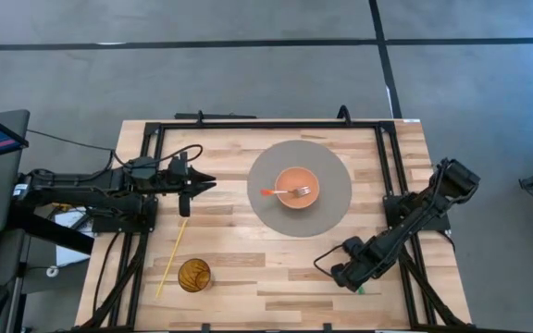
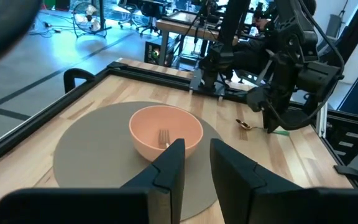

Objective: Pick & Place Utensil
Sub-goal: Put the green spoon into the orange bowl

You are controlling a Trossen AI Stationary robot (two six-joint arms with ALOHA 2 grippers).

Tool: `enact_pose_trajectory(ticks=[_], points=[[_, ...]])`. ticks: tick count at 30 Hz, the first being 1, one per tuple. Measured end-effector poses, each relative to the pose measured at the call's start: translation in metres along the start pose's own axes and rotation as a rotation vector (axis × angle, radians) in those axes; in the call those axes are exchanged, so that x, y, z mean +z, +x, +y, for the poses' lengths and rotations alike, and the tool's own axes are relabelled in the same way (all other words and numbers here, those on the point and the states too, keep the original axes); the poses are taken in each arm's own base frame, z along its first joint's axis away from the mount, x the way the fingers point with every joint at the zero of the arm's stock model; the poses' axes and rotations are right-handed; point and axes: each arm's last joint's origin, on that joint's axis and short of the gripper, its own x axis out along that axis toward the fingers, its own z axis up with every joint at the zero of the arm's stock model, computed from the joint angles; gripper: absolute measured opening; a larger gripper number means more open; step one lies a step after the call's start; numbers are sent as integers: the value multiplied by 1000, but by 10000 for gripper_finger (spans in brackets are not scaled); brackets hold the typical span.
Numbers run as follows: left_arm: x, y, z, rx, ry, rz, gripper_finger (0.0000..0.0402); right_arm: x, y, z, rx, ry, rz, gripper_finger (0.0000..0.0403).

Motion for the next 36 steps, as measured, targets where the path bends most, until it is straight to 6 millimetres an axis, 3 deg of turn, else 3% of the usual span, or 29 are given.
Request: enact_pose_trajectory(ticks=[4,10,17,23,27,33,36], points=[[0,0,0,0,-7,0,76,1,0,-1,-8,-28,-10,77],[0,0,0,0,-7,0,76,9,-1,3,-4,-73,-14,12],[0,0,0,0,-7,0,76,20,-10,15,19,-126,-3,20],[0,0,0,-1,-6,-3,76,29,-47,36,4,-213,-10,8],[1,0,0,-2,-6,-8,76,48,-81,52,11,-299,-42,15],[1,0,0,-2,-4,-11,76,97,-129,67,85,-464,-45,5],[1,0,0,-2,-4,-12,76,130,-148,66,103,-502,-60,7]])
